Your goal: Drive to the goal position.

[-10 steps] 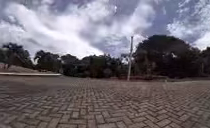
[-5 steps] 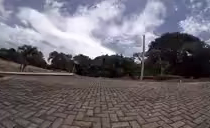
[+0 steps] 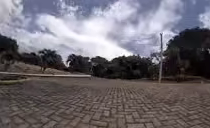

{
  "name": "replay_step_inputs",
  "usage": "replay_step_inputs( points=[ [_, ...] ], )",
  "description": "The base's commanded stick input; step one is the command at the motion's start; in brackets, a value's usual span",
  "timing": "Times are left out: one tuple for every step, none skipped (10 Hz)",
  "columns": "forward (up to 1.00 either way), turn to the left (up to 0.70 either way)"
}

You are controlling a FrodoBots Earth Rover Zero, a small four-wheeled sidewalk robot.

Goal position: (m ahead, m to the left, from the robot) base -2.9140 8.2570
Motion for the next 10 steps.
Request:
replay_step_inputs(
  points=[
    [0.00, 0.45],
    [0.00, 0.45],
    [0.00, 0.45],
    [0.00, 0.45],
    [0.00, 0.45],
    [0.00, 0.45],
    [0.00, 0.45],
    [0.00, 0.45],
    [0.00, 0.45],
    [0.00, 0.45]
  ],
)
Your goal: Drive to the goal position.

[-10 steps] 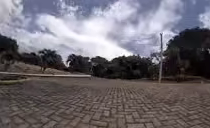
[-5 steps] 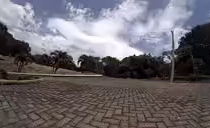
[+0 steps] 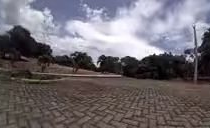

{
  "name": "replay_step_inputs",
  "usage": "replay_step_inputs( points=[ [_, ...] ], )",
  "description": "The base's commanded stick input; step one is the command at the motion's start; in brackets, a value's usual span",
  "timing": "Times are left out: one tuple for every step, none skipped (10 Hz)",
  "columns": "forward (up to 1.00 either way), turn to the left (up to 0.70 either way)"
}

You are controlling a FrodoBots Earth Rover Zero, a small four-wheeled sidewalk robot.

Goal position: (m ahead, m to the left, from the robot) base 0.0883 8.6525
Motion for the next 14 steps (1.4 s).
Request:
replay_step_inputs(
  points=[
    [0.00, 0.45],
    [0.00, 0.45],
    [0.00, 0.45],
    [0.00, 0.45],
    [0.00, 0.45],
    [0.00, 0.45],
    [0.00, 0.45],
    [0.00, 0.45],
    [0.00, 0.45],
    [0.00, 0.45],
    [0.00, 0.45],
    [0.00, 0.45],
    [0.00, 0.45],
    [0.00, 0.45]
  ],
)
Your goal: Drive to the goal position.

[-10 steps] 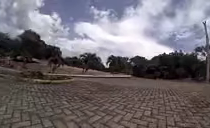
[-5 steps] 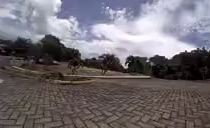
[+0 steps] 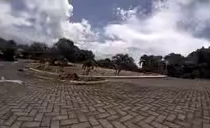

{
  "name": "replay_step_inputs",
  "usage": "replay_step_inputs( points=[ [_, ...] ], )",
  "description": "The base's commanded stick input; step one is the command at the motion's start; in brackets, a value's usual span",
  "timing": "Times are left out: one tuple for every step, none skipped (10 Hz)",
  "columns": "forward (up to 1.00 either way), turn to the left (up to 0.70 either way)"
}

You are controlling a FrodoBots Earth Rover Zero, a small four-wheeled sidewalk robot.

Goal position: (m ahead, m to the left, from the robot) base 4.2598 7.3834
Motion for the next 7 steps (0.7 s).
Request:
replay_step_inputs(
  points=[
    [0.00, 0.45],
    [0.00, 0.45],
    [0.00, 0.45],
    [0.00, 0.45],
    [0.00, 0.45],
    [0.00, 0.45],
    [0.00, 0.45]
  ],
)
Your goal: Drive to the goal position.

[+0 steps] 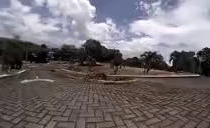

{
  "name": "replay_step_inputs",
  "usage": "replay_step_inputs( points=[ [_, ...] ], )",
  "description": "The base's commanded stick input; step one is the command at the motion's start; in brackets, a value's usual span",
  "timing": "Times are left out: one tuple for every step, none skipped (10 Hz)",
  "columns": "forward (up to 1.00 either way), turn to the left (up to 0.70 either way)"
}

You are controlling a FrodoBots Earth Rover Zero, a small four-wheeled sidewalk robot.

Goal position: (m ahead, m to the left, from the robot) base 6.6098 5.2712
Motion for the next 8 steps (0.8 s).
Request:
replay_step_inputs(
  points=[
    [0.00, 0.45],
    [0.00, 0.45],
    [0.00, 0.45],
    [0.00, 0.45],
    [0.00, 0.45],
    [0.00, 0.45],
    [0.00, 0.45],
    [0.00, 0.45]
  ],
)
